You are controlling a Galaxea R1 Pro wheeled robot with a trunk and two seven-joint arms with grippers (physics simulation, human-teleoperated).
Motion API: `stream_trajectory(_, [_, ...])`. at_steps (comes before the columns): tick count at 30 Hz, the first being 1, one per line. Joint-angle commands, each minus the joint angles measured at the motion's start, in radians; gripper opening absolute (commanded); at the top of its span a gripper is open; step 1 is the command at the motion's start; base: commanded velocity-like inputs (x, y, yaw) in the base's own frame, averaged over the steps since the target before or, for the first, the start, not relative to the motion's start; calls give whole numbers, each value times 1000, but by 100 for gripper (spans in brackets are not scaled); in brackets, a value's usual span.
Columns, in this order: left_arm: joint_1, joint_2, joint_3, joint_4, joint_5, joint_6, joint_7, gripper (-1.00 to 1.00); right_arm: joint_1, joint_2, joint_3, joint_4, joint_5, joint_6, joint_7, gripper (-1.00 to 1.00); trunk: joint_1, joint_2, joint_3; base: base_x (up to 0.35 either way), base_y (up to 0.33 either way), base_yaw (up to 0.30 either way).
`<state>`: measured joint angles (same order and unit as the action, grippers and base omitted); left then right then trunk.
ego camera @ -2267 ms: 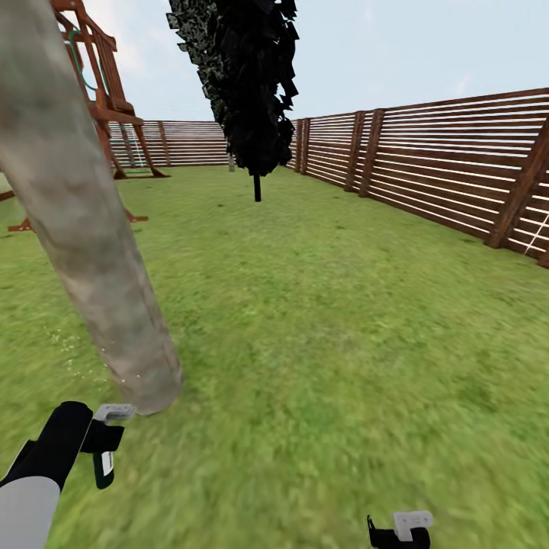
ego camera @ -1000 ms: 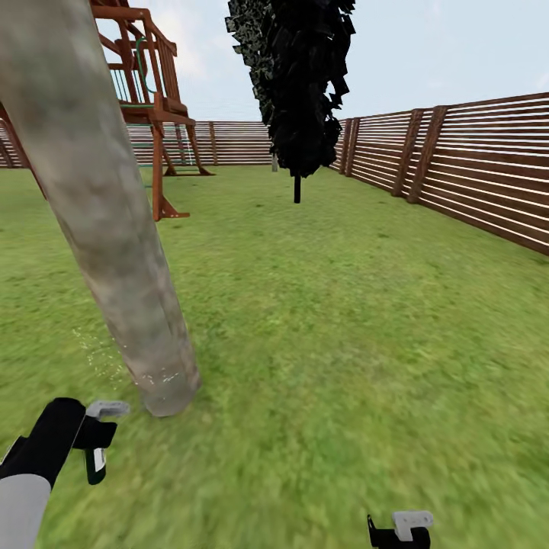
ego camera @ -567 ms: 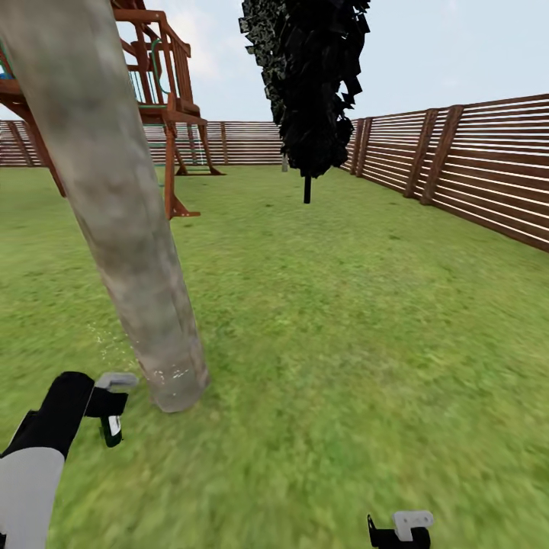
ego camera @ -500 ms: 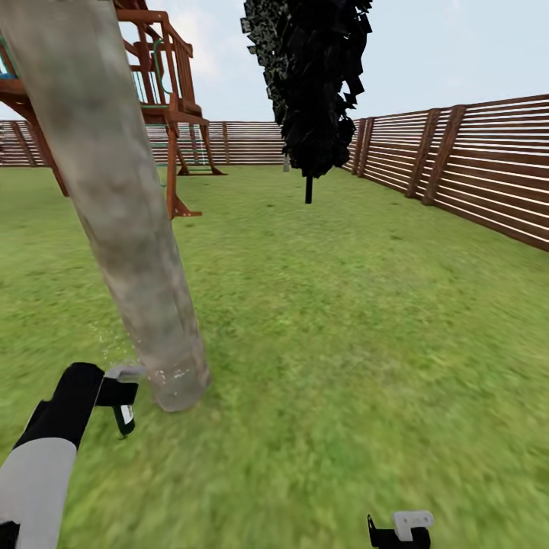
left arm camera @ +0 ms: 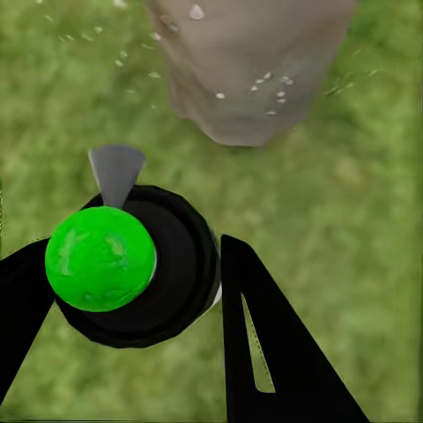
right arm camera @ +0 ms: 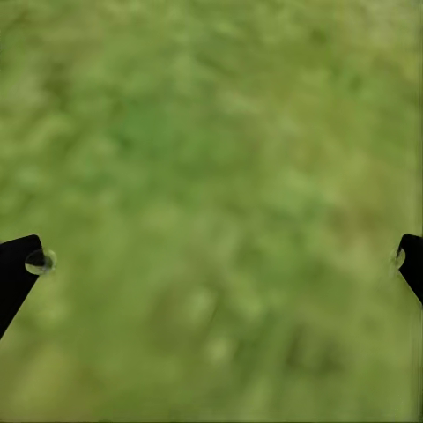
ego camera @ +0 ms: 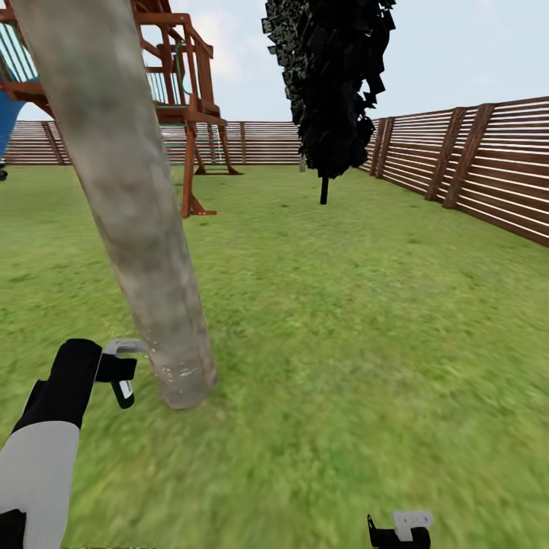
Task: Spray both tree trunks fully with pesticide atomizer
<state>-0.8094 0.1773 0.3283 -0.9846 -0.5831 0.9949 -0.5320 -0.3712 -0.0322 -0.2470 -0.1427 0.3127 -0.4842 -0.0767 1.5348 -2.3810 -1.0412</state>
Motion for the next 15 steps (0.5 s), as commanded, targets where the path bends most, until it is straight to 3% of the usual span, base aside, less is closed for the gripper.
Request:
stream_trajectory(1, [0,0,0,0,-1,0,0,-100,0,0,0,0,0,0,0,100,0,0,0,46,-263,269])
stream_trajectory(7, [-6,17,0,0,-5,0,0,-100,0,0,0,0,0,0,0,100,0,0,0,-161,-77,191])
stream_trajectory(12, [-179,18,-3,60,-6,2,0,-100,0,0,0,0,0,0,0,100,0,0,0,-6,-1,5])
stream_trajectory(14, [-208,25,-6,75,-6,2,0,-100,0,0,0,0,0,0,0,100,0,0,0,0,0,0])
stream_trajectory(15, [-207,44,-7,80,-6,1,0,-100,0,0,0,0,0,0,0,100,0,0,0,0,0,0])
